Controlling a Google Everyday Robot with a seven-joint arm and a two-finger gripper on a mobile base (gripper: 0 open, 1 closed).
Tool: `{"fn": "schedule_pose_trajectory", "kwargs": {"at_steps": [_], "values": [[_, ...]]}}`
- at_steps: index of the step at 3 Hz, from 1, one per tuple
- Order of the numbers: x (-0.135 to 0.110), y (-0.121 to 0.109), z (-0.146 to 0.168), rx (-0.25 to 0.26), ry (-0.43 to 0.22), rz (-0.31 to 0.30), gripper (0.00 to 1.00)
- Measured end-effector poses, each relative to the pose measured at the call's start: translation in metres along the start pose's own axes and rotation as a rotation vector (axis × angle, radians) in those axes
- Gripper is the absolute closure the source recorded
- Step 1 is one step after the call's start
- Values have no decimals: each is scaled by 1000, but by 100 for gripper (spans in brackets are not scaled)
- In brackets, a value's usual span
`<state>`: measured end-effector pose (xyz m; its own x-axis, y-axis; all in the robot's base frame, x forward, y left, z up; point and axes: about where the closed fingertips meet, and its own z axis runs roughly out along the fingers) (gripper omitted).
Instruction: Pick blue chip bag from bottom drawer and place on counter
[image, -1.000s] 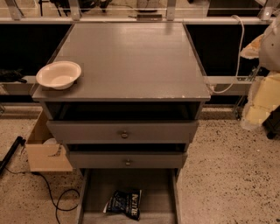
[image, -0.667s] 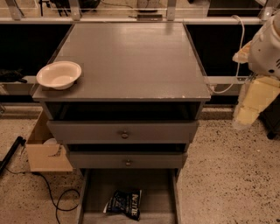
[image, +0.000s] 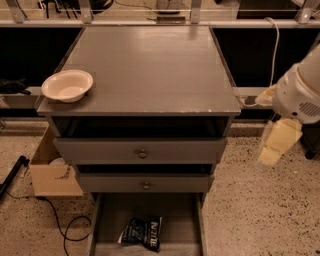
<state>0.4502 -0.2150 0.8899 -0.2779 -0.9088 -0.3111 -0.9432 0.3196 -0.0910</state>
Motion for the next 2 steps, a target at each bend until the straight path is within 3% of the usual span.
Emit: {"fn": "schedule_pose_trajectory", "kwargs": {"at_steps": [1,2], "values": [[28,14,27,-112,-119,87,0],[28,26,51,-210,-233,111,0]]}}
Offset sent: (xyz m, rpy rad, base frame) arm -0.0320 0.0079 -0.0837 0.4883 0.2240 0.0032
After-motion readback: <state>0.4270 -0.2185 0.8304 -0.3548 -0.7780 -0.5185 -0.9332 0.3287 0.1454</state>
